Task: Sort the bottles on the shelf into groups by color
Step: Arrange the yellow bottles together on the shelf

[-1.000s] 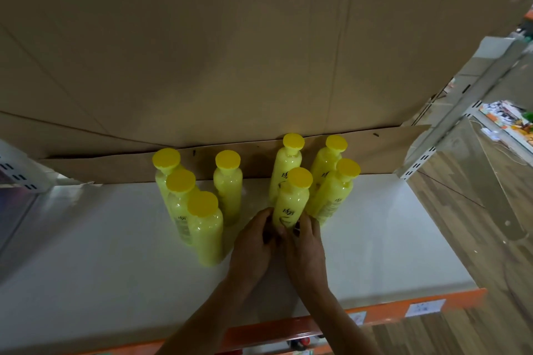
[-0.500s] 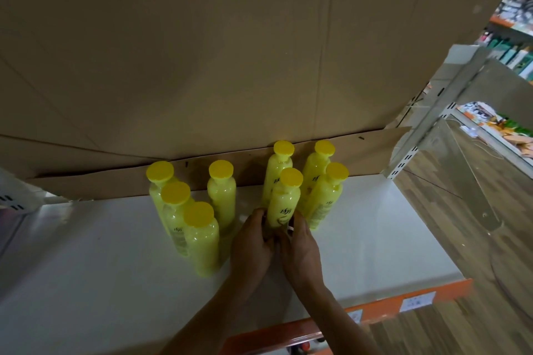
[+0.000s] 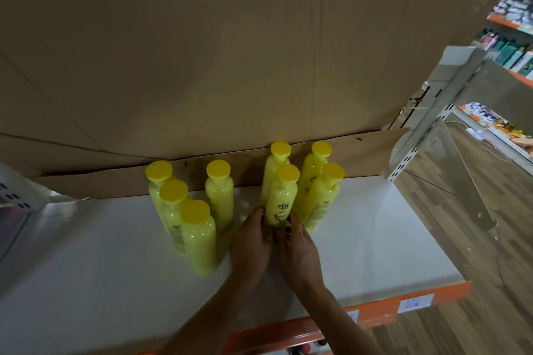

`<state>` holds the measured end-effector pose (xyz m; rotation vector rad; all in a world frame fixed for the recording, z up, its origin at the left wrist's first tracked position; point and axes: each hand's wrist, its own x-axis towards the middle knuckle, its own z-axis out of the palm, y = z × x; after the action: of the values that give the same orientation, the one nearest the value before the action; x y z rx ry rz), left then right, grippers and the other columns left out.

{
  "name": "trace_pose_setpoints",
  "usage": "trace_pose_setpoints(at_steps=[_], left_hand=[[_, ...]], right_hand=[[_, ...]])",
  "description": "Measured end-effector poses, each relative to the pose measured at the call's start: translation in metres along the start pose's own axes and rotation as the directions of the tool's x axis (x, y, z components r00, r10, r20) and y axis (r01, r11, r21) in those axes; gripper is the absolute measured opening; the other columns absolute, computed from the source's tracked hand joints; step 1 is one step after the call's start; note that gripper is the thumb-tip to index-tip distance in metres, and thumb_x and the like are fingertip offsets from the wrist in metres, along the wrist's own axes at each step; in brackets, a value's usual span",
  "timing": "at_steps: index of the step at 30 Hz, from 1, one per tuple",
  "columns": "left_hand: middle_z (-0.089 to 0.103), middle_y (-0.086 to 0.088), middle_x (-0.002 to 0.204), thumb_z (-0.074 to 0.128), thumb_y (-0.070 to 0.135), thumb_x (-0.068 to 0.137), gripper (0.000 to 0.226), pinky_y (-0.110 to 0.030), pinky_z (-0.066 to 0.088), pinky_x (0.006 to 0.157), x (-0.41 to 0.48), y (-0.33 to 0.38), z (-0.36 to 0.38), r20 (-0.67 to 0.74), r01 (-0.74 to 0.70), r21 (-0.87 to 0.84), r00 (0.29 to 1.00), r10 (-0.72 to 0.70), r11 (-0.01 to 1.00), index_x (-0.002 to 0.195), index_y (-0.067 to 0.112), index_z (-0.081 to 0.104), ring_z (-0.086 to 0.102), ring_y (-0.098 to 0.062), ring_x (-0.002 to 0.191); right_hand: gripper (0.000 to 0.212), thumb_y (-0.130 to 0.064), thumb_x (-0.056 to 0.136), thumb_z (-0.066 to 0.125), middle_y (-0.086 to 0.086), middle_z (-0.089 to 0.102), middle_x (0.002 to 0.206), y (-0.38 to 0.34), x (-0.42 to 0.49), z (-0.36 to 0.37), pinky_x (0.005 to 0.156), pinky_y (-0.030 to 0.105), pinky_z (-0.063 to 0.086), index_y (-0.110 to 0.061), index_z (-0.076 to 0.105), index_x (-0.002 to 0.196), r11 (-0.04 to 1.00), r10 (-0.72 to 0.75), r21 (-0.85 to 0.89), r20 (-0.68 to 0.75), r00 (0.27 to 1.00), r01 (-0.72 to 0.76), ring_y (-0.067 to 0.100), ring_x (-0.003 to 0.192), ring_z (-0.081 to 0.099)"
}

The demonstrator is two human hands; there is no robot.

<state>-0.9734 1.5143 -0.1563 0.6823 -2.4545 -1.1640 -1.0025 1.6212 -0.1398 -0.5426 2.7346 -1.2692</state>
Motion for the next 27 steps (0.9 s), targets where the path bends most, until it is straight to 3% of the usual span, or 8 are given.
trace_pose_setpoints(at_steps=[8,11,14,18,20,22,25,27], left_hand=[[0.063,0.006,0.127,0.067,0.030,0.083,0.061,-0.039,0.053,0.089,-0.006,-0.002,0.002,0.018,0.014,-0.022,1.000,-0.014,1.000,0.140,0.030,0.044,0.061,-0.016,0.112],[0.061,0.001,0.128,0.069,0.023,0.086,0.061,-0.024,0.049,0.088,-0.022,0.001,-0.009,-0.011,-0.012,-0.045,1.000,0.012,0.999,0.143,0.020,0.046,0.063,-0.016,0.104],[0.065,0.009,0.114,0.066,0.027,0.090,0.038,-0.014,0.050,0.076,-0.048,0.000,-0.029,-0.078,-0.018,-0.051,0.997,0.014,0.999,0.128,0.025,0.057,0.061,-0.002,0.089],[0.064,0.017,0.078,0.064,0.036,0.090,0.007,-0.022,0.050,0.061,-0.082,-0.010,-0.057,-0.206,0.065,0.025,0.977,-0.059,0.998,0.094,0.032,0.059,0.061,-0.003,0.067],[0.061,0.013,0.068,0.060,0.042,0.089,0.014,-0.026,0.045,0.054,-0.096,-0.014,-0.069,-0.265,0.074,0.039,0.962,-0.061,0.996,0.084,0.030,0.054,0.058,-0.009,0.059],[0.055,0.010,0.063,0.058,0.045,0.089,0.020,-0.030,0.042,0.051,-0.105,-0.019,-0.080,-0.314,0.103,0.005,0.945,-0.096,0.995,0.081,0.031,0.046,0.053,-0.010,0.055],[0.055,0.009,0.079,0.058,0.048,0.086,0.021,-0.034,0.048,0.058,-0.107,-0.034,-0.090,-0.369,0.139,-0.064,0.917,-0.153,0.988,0.094,0.034,0.045,0.056,-0.010,0.067],[0.054,0.010,0.104,0.051,0.057,0.085,0.041,-0.036,0.055,0.067,-0.103,-0.042,-0.095,-0.340,0.109,-0.103,0.930,-0.138,0.989,0.118,0.032,0.046,0.060,-0.008,0.087]], right_hand=[[0.039,-0.018,0.093,0.050,0.009,0.061,0.117,0.009,-0.012,-0.009,0.067,0.041,0.051,-0.017,0.044,0.131,0.990,-0.129,-0.066,-0.027,0.991,0.127,0.032,0.093,0.063],[0.028,-0.013,0.091,0.053,0.004,0.059,0.116,0.014,-0.015,-0.012,0.067,0.038,0.053,-0.017,0.049,0.118,0.977,-0.176,-0.124,-0.019,0.984,0.173,0.027,0.095,0.063],[0.027,-0.015,0.090,0.049,0.000,0.060,0.116,0.010,-0.017,-0.012,0.071,0.032,0.052,-0.018,0.057,0.116,0.955,-0.257,-0.147,0.014,0.966,0.256,0.021,0.099,0.062],[0.035,-0.014,0.091,0.055,-0.002,0.061,0.122,-0.011,-0.020,-0.001,0.082,0.030,0.053,-0.022,0.057,0.125,0.939,-0.325,-0.070,0.139,0.936,0.337,0.014,0.104,0.060],[0.041,-0.017,0.091,0.057,-0.005,0.057,0.128,-0.021,-0.024,0.009,0.088,0.025,0.052,-0.026,0.052,0.131,0.935,-0.338,-0.028,0.236,0.911,0.354,0.009,0.108,0.058],[0.049,-0.024,0.091,0.060,-0.007,0.051,0.133,-0.028,-0.027,0.022,0.091,0.030,0.052,-0.030,0.045,0.137,0.931,-0.343,-0.017,0.310,0.887,0.365,0.006,0.112,0.055],[0.061,-0.037,0.086,0.065,-0.008,0.045,0.139,-0.040,-0.031,0.037,0.097,0.034,0.048,-0.031,0.037,0.141,0.939,-0.314,-0.024,0.352,0.882,0.344,0.009,0.121,0.048],[0.066,-0.036,0.083,0.069,-0.007,0.046,0.139,-0.048,-0.035,0.043,0.097,0.034,0.047,-0.026,0.039,0.141,0.946,-0.303,0.001,0.353,0.885,0.323,0.013,0.124,0.046]])
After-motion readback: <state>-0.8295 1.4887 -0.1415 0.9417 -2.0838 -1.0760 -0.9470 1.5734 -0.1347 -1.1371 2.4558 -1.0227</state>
